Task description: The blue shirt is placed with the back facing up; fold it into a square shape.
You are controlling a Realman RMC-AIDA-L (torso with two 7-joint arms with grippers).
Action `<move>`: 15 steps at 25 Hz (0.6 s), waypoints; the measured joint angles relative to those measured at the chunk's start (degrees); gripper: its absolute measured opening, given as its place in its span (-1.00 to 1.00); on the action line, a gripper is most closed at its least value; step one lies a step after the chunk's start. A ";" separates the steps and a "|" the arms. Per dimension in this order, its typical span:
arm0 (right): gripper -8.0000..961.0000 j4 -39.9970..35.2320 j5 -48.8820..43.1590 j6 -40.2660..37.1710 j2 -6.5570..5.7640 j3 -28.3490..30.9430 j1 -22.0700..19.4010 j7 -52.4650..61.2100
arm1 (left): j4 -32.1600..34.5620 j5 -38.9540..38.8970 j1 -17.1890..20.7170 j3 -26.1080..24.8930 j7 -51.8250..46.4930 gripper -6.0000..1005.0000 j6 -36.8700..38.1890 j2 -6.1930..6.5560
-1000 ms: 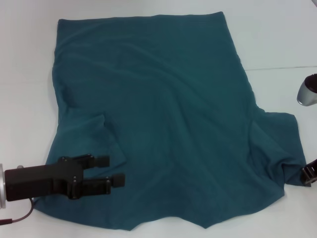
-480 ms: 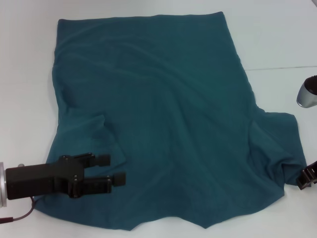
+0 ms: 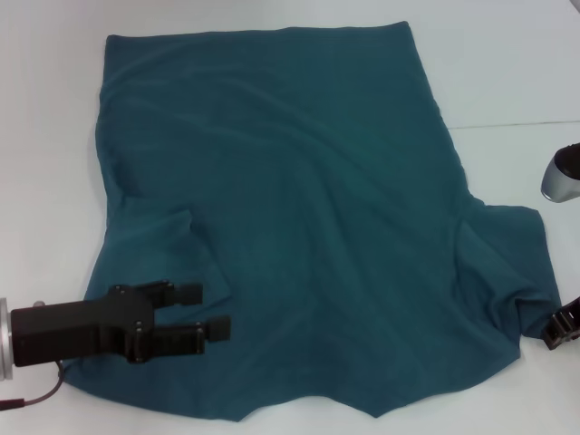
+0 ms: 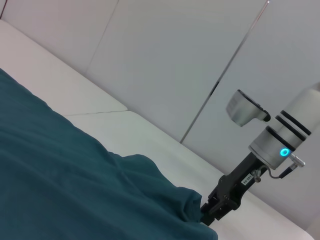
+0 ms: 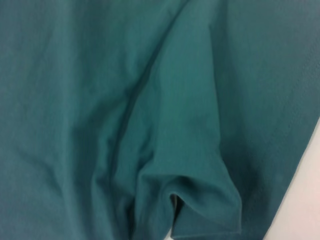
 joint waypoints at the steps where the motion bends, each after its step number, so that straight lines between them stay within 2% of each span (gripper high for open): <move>1: -0.17 0.30 0.00 0.15 -0.05 0.01 0.10 0.00 | 0.00 0.00 0.02 0.00 -0.01 0.77 0.00 0.00; 3: -0.17 0.37 -0.06 0.34 0.03 0.07 0.11 -0.29 | 0.00 0.00 0.05 0.00 0.00 0.77 0.00 -0.01; 9: -0.35 0.63 -0.07 0.36 0.34 0.42 0.17 -0.84 | 0.00 0.00 0.11 0.00 0.00 0.77 0.00 -0.09; 13: -0.60 -0.94 -0.03 -0.15 0.41 0.43 -0.01 -0.70 | 0.00 0.00 0.23 0.00 0.00 0.77 0.00 -0.11; 15: -0.71 -4.55 -0.03 -0.72 0.66 0.43 -0.65 -0.43 | -0.08 0.00 0.24 0.01 0.00 0.77 0.00 -0.11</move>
